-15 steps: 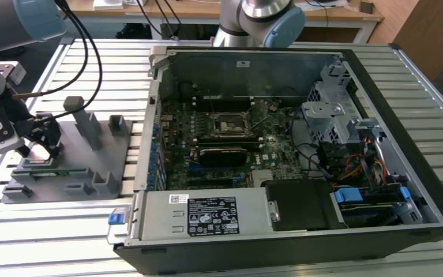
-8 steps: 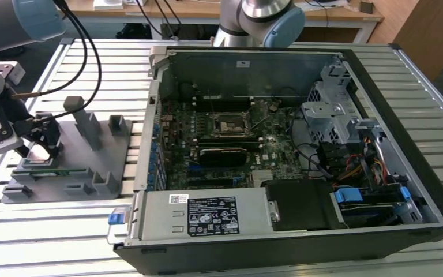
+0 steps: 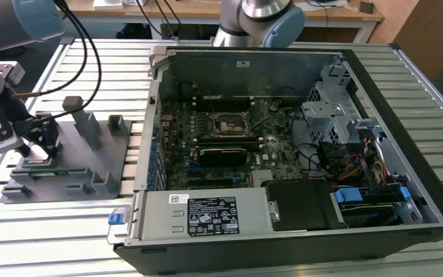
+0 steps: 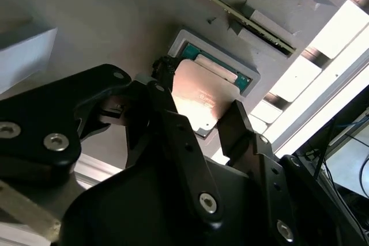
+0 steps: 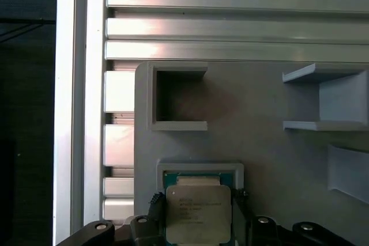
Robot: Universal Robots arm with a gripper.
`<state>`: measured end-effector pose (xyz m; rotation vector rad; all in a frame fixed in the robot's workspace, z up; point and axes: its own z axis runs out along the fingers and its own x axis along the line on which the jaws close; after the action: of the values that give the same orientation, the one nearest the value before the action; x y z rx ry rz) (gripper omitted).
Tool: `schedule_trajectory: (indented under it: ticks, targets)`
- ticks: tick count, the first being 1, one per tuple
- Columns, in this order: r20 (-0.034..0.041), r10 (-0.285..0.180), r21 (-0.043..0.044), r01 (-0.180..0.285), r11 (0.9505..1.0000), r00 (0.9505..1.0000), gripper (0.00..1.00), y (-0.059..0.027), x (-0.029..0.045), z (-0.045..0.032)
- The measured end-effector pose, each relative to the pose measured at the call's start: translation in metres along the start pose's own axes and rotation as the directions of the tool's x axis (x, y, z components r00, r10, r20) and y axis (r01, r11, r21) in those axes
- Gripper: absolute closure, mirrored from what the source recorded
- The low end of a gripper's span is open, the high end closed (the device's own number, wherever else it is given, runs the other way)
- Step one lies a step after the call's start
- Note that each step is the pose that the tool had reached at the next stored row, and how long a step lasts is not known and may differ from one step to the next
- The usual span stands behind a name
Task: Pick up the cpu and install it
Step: 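Pick up the cpu and move it towards the insertion slot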
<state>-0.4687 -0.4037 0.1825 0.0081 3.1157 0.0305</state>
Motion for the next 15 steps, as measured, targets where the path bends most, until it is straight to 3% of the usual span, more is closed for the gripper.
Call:
schedule_trajectory:
  ticks: [15]
  targets:
    - [-0.0002,0.0,0.0,0.0,1.0,1.0,0.45,0.0002,-0.0002,-0.0075]
